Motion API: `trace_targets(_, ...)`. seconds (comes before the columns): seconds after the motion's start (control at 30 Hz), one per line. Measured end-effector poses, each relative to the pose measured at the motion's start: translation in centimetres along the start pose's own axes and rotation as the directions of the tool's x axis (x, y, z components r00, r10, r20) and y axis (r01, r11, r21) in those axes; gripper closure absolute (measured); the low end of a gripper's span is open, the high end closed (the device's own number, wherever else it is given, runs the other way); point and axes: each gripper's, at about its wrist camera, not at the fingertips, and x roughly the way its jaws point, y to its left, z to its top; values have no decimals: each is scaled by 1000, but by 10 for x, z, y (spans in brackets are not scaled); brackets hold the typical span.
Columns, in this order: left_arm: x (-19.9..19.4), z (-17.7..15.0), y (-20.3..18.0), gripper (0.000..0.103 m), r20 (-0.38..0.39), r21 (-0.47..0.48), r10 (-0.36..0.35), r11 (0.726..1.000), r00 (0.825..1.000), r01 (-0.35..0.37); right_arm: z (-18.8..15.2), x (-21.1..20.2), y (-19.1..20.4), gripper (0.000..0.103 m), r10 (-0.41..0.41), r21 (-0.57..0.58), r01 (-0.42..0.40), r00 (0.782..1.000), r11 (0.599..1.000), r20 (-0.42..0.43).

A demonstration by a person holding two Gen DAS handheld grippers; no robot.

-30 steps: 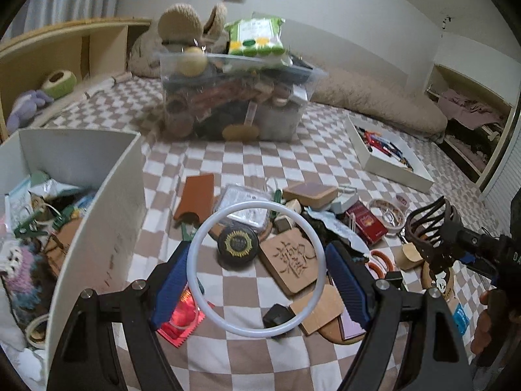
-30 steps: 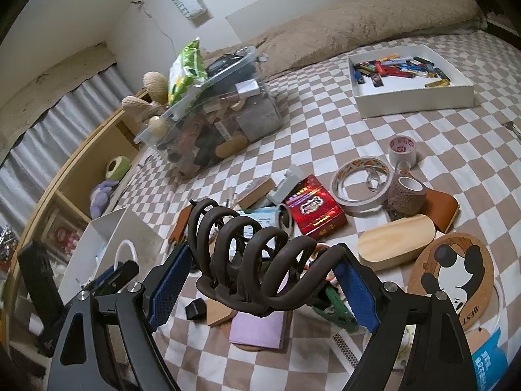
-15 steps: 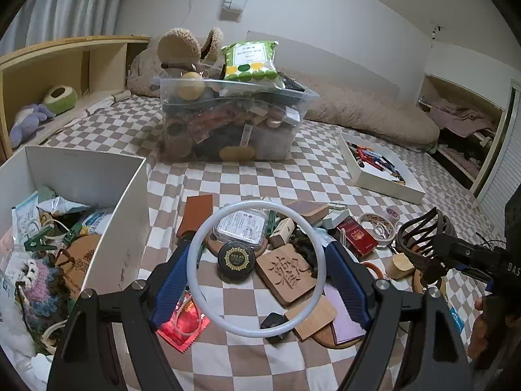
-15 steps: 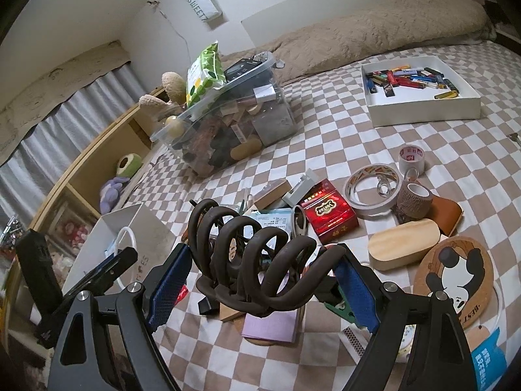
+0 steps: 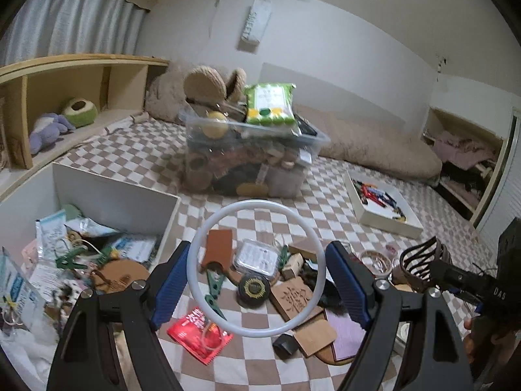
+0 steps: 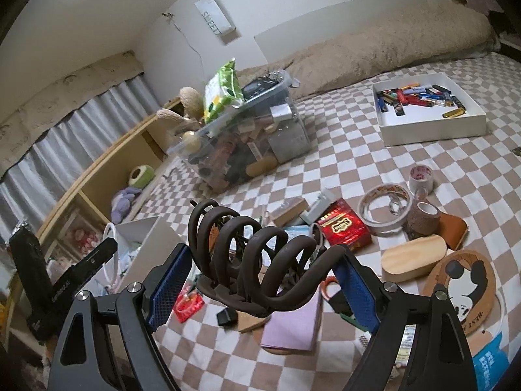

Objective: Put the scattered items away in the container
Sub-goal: 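Carry the white ring and brown claw clip with both tools over the white box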

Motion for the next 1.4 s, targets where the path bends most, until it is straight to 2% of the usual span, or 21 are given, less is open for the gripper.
trace_targets(0.4,-34,12,31,20,68,-50,81,996,994,-78,-2,-3,20,16,59,7,-60,998,998,35)
trace_targets(0.7,-56,11,63,20,95,-77,163,985,982,-156,-3,-3,63,16,147,-57,-145,989,988,28)
trace_targets(0.8,-63,9,77,20,100,-96,189,979,977,-180,-3,-1,76,16,154,-76,-152,987,986,34)
trace_targets(0.97,-74,14,96,20,109,-133,188,976,976,-173,-5,3,91,16,173,-88,-170,985,981,26)
trace_targets(1.1,-86,19,104,20,136,-130,220,970,966,-203,-6,9,105,16,187,-102,-185,982,978,11)
trace_targets(1.4,-106,18,131,20,133,-113,271,960,953,-257,-10,30,142,16,241,-125,-241,970,962,-22)
